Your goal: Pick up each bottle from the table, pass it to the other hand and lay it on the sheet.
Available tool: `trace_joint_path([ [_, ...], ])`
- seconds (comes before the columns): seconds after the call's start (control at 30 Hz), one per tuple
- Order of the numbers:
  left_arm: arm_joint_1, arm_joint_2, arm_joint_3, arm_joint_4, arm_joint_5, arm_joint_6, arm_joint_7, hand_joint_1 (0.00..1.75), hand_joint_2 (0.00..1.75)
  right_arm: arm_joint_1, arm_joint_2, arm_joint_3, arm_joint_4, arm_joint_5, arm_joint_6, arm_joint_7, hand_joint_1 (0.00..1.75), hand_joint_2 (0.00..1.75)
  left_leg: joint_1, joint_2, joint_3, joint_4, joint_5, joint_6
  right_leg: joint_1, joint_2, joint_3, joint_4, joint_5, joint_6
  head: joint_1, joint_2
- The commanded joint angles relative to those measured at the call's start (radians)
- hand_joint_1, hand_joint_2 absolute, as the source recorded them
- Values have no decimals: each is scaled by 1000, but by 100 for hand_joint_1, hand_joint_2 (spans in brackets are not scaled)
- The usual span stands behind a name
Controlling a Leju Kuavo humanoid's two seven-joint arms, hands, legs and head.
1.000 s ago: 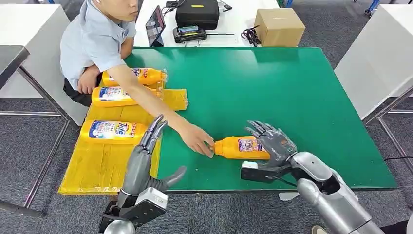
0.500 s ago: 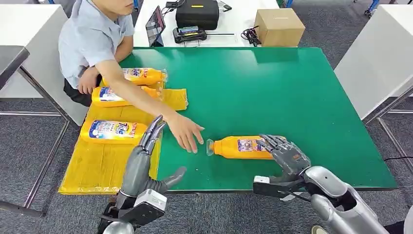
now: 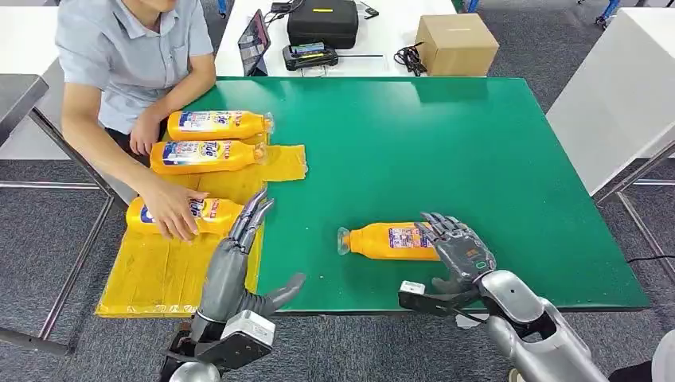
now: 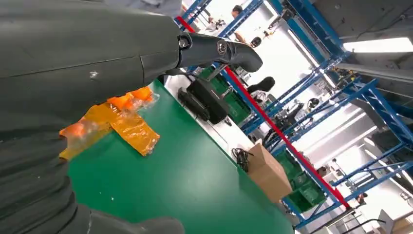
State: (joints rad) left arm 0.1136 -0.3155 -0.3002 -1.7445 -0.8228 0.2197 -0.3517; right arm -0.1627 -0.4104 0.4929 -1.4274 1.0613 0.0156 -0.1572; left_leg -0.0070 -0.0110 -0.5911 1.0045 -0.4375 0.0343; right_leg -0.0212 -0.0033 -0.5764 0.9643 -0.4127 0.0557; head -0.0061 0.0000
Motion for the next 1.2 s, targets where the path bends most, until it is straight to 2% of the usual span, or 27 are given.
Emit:
trace_joint_path([
  [0.03, -7, 3, -29, 29, -1, -5, 10, 0, 175, -55, 129, -28, 162, 48, -35, 3, 0, 175, 1, 2, 2, -1, 0, -1, 1, 2, 2, -1, 0, -1, 0, 0],
  [0.17, -15, 6, -36, 39, -2, -8, 11, 0, 175, -55, 165, -49, 218, 57, -30, -6, 0, 175, 2, 3, 4, -1, -1, -2, 2, 3, 4, -2, 0, -3, 0, 0],
  [0.6, -14, 7, -36, 37, -3, -9, 13, 0, 175, -60, 166, -54, 233, 74, -40, -4, 0, 175, 1, 1, 2, 0, 0, -1, 1, 1, 1, -1, 0, -1, 0, 0],
  [0.9, -4, 6, -34, 30, -6, -9, 10, 0, 175, -74, 185, -144, 296, 160, -72, 35, 0, 175, 1, 1, 2, 0, 0, -1, 1, 1, 2, -1, 0, -1, 0, 0],
  [1.2, -12, 10, -47, 30, -19, -6, 12, 0, 175, -82, 241, -199, 311, 189, -96, 19, 0, 175, 1, 1, 2, 0, -1, -2, 1, 1, 2, -1, 0, -2, 0, 0],
])
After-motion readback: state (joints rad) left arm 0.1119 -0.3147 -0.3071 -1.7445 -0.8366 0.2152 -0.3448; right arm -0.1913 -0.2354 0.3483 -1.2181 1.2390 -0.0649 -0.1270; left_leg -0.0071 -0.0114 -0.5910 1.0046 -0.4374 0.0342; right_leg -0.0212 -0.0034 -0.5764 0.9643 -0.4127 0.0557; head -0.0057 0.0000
